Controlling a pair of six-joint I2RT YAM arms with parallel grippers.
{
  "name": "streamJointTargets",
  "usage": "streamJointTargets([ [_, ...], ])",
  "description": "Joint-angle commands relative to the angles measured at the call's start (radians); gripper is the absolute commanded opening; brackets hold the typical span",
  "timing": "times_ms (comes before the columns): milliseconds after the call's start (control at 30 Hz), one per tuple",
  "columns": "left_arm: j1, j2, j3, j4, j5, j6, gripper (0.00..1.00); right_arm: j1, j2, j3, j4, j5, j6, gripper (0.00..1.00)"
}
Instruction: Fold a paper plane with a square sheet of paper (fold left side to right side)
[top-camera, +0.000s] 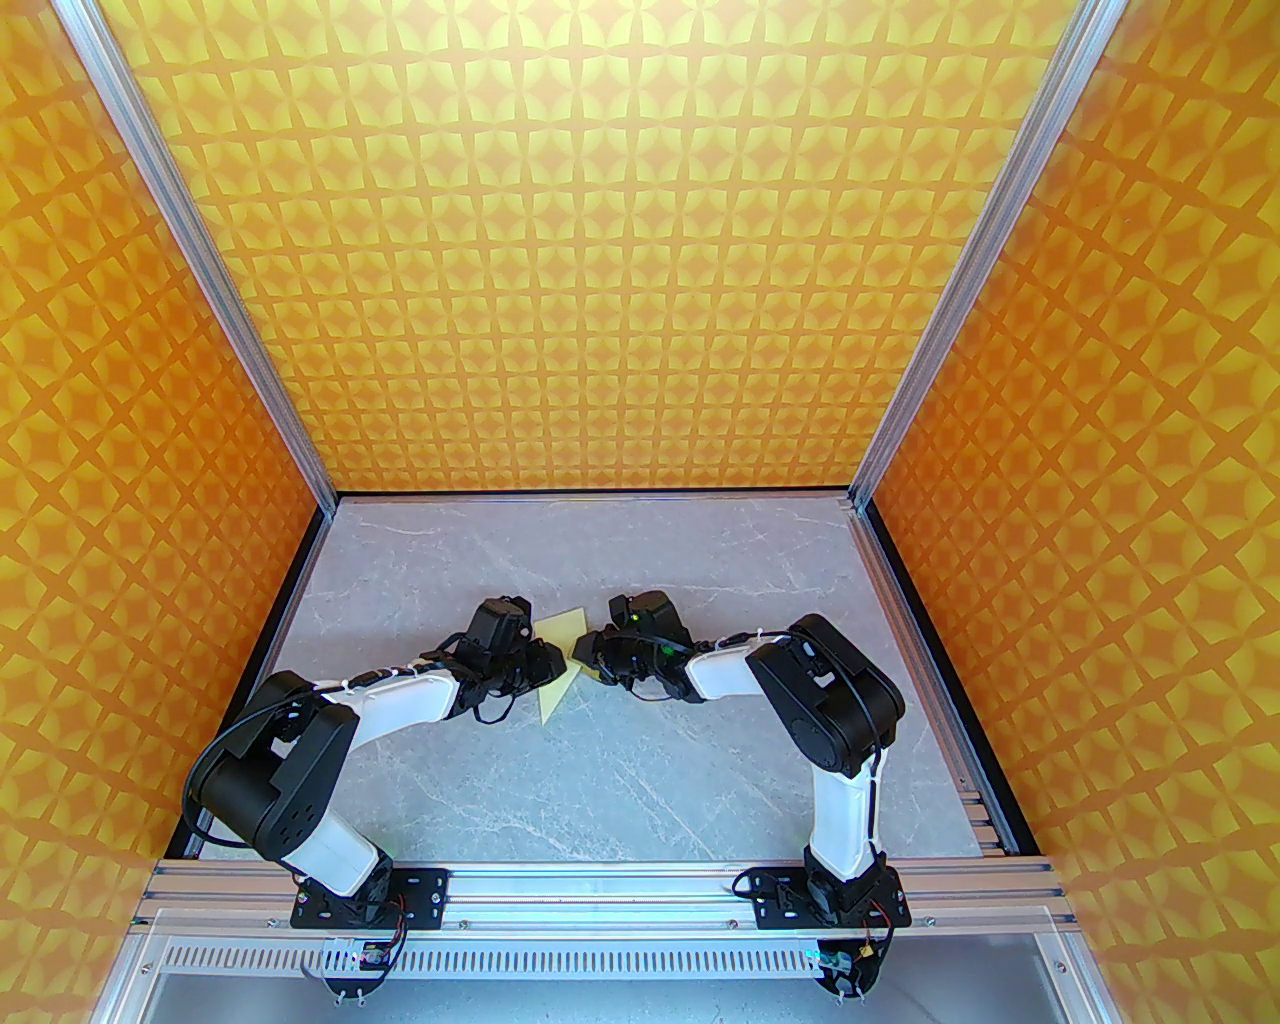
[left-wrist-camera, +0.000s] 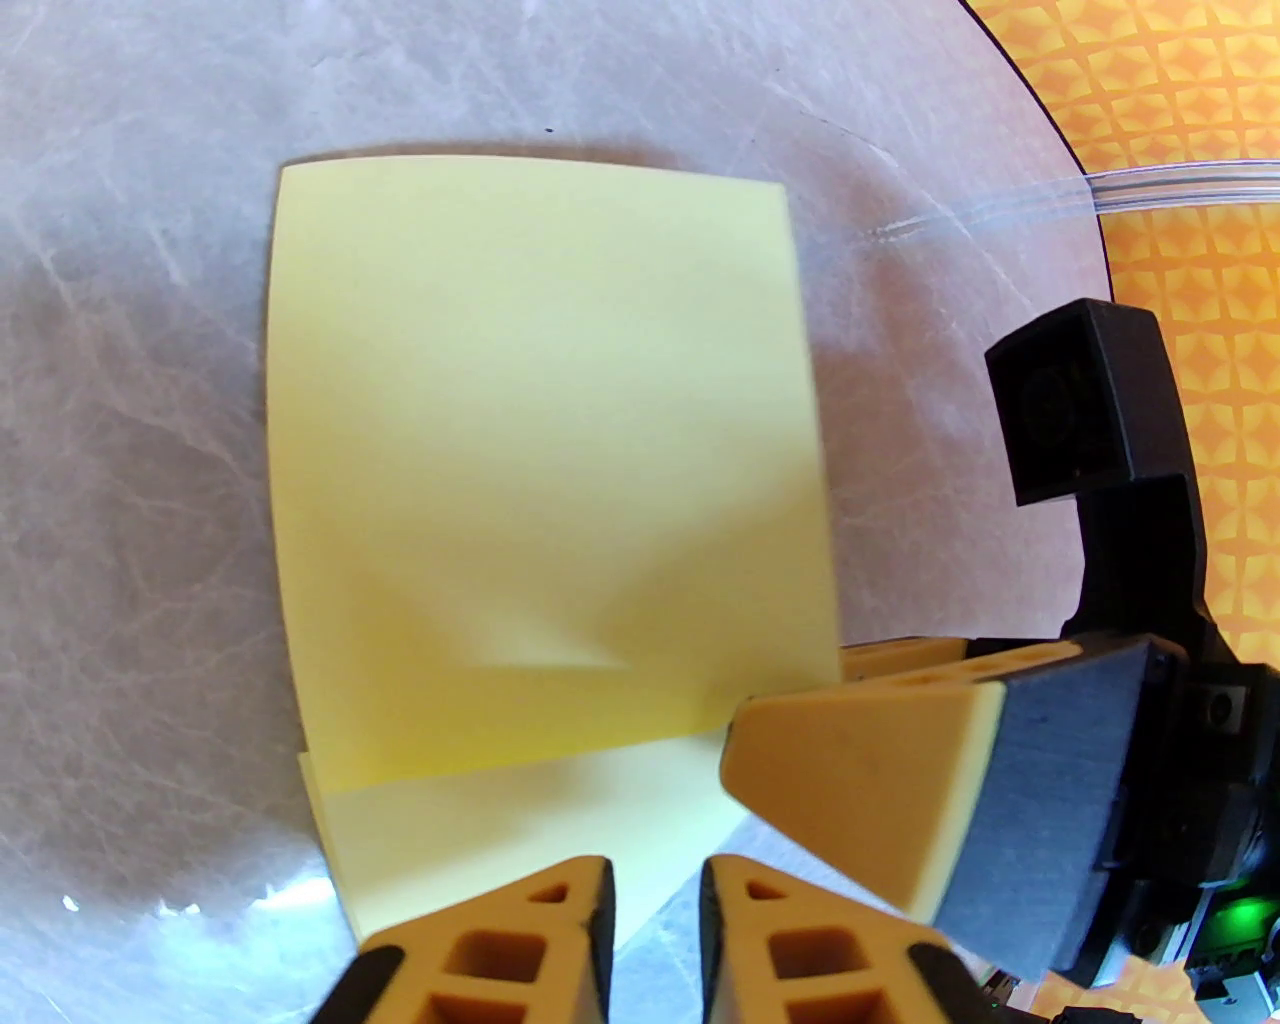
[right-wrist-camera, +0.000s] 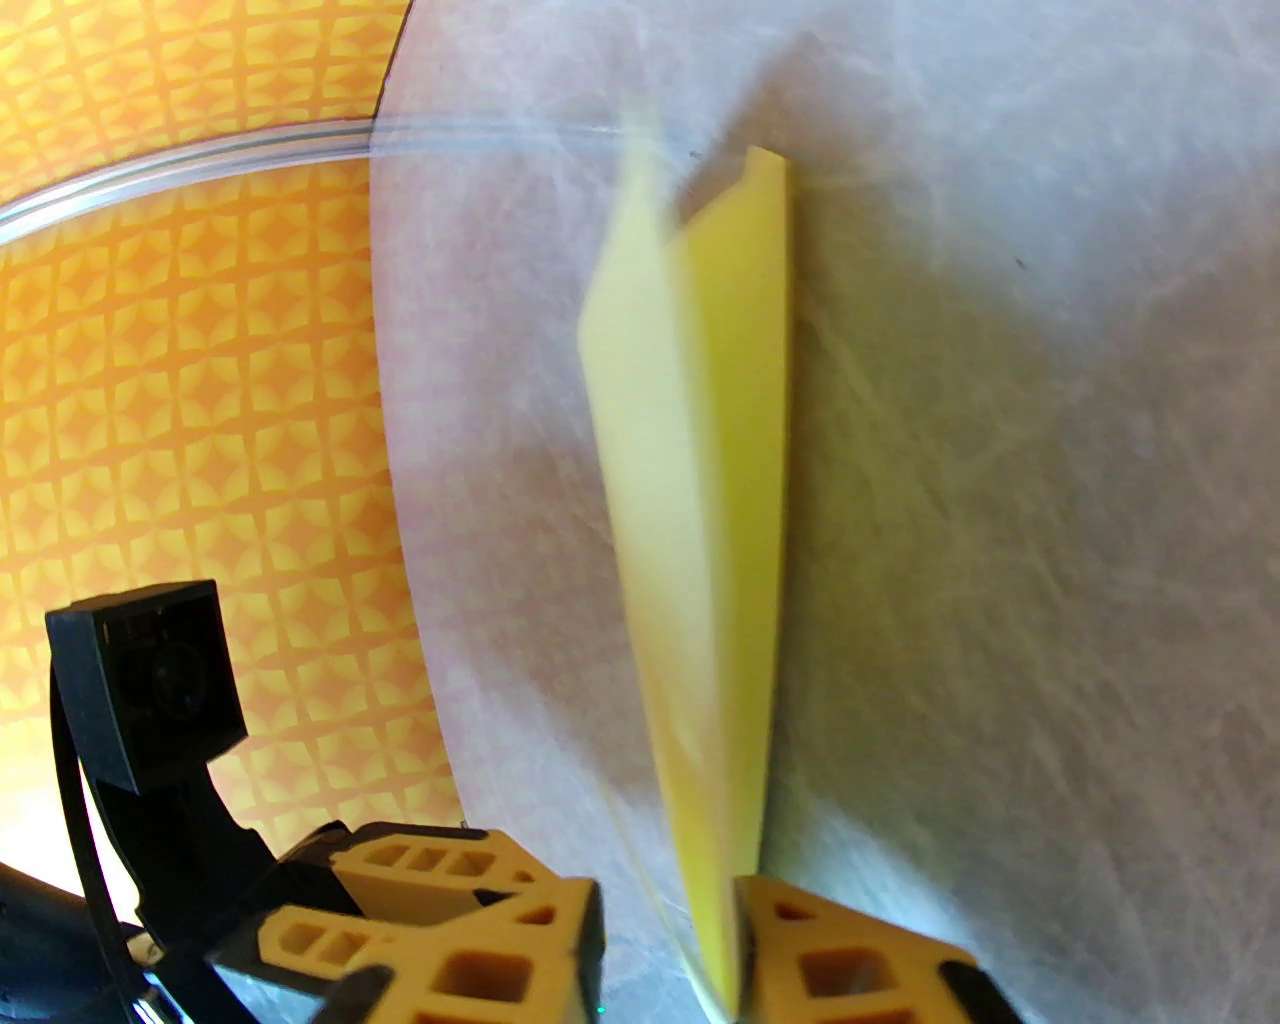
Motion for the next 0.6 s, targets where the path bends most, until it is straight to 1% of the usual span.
streamJointTargets([
  [0, 0.017, 0.013, -0.013, -0.035, -0.004, 0.053, 0.17, 0.003, -0.025, 0.037, -0.154, 0.035, -0.089, 0.16],
  [33, 0.022, 0.008, -0.014, -0.042, -0.004, 0.062, 0.17, 0.003, -0.031, 0.050, -0.210, 0.052, -0.120, 0.13],
  [67, 0.025, 0.001, -0.016, -0.049, -0.004, 0.072, 0.17, 0.003, -0.037, 0.070, -0.275, 0.072, -0.159, 0.05],
  [100, 0.027, -0.004, -0.017, -0.054, -0.004, 0.079, 0.17, 0.003, -0.038, 0.090, -0.333, 0.090, -0.194, 0.01],
  [167, 0.027, -0.015, -0.017, -0.051, 0.013, 0.091, 0.18, 0.003, -0.047, 0.140, -0.471, 0.142, -0.271, 0.00],
  [333, 0.017, 0.013, -0.003, 0.001, 0.071, 0.075, 0.18, 0.002, -0.059, 0.239, -0.700, 0.216, -0.417, 0.00],
  [433, 0.001, 0.053, 0.026, 0.010, 0.081, 0.073, 0.17, -0.001, -0.050, 0.279, -0.777, 0.231, -0.465, 0.00],
  [567, -0.015, 0.104, 0.060, 0.017, 0.084, 0.071, 0.15, -0.007, -0.040, 0.301, -0.827, 0.235, -0.497, 0.00],
])
